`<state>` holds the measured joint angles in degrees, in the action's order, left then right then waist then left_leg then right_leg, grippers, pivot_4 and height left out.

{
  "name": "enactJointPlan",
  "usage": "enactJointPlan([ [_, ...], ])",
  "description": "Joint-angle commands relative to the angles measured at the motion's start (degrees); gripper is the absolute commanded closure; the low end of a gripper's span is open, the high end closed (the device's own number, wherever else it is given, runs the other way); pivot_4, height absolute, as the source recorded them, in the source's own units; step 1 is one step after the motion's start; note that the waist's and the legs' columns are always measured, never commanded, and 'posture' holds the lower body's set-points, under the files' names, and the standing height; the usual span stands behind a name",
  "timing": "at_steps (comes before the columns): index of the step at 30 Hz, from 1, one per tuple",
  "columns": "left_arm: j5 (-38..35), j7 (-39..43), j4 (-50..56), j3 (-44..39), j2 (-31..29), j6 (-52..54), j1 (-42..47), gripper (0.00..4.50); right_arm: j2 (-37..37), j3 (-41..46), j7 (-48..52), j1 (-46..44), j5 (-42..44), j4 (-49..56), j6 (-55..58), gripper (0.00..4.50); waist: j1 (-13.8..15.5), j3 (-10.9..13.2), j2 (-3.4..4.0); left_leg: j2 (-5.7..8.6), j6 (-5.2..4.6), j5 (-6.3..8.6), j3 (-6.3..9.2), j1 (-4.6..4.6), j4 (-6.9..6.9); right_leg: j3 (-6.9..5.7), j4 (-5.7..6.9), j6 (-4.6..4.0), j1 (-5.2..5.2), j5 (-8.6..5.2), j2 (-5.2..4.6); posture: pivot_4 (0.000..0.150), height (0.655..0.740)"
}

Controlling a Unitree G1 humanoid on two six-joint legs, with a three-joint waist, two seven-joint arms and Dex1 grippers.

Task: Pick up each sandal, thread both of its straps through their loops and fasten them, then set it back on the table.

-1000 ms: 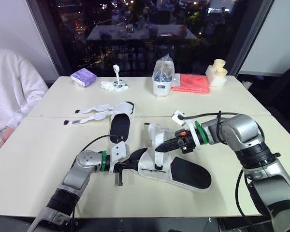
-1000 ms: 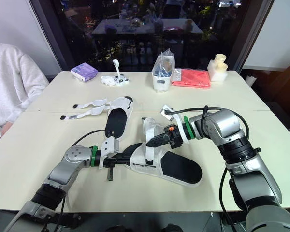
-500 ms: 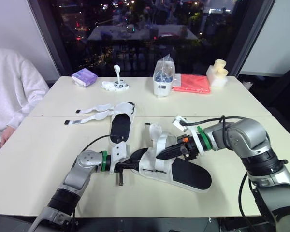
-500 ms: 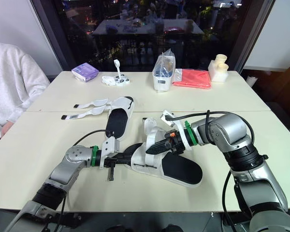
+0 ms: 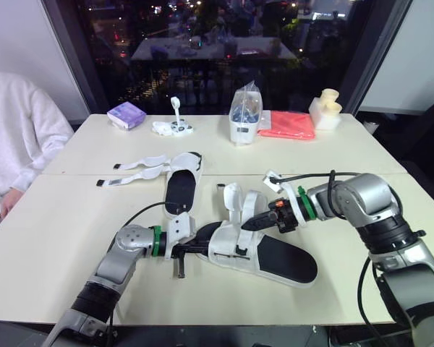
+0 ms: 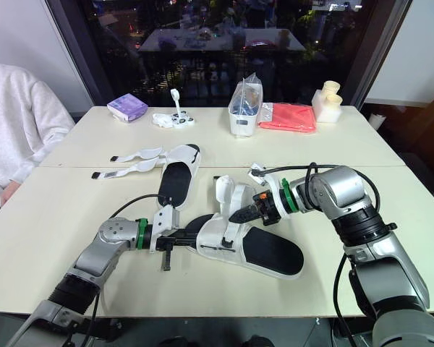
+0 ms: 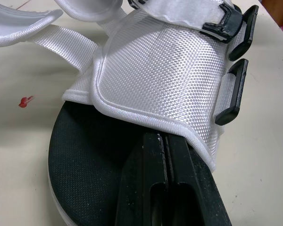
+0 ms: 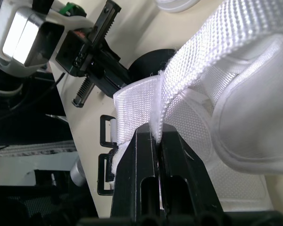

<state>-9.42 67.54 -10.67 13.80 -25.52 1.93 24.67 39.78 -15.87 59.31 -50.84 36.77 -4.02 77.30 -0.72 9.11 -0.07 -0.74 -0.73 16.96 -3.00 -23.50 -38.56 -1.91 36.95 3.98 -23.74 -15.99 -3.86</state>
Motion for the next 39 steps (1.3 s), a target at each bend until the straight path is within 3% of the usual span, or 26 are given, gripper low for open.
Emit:
enactJointPlan([
  [1,0.7,0.7,0.5,2.1,0.1,0.6,-0.5,4.5,1.2,0.2,0.8,0.1,0.8,3.8,0.3,4.43,0.0,0.0,0.0,0.0,0.0,0.0,0.0,0.0,0.0,0.0,0.0,0.0,0.0,0.0,0.0,0.15,0.74],
  [20,0.6,0.7,0.9,2.1,0.0,1.1,-0.1,4.5,4.5,-1.7,2.0,2.0,-0.4,10.6,-3.6,4.43,0.0,0.0,0.0,0.0,0.0,0.0,0.0,0.0,0.01,0.0,-0.03,0.0,0.0,0.0,0.0,0.15,0.74],
  [35,0.6,0.7,1.6,2.1,-0.2,1.4,-0.7,4.5,1.9,-0.2,-1.6,8.8,2.2,19.5,-2.9,4.43,0.0,0.0,0.0,0.0,0.0,0.0,0.0,0.0,0.0,0.0,-0.01,0.0,0.0,0.0,0.0,0.15,0.74],
  [39,0.6,0.8,1.7,2.3,-0.2,1.3,-0.8,4.5,2.1,-0.6,-3.1,10.3,1.5,20.3,-3.2,3.17,0.0,0.0,0.0,0.0,0.0,0.0,0.0,0.0,0.0,0.0,-0.01,0.0,0.01,0.0,0.0,0.15,0.74],
])
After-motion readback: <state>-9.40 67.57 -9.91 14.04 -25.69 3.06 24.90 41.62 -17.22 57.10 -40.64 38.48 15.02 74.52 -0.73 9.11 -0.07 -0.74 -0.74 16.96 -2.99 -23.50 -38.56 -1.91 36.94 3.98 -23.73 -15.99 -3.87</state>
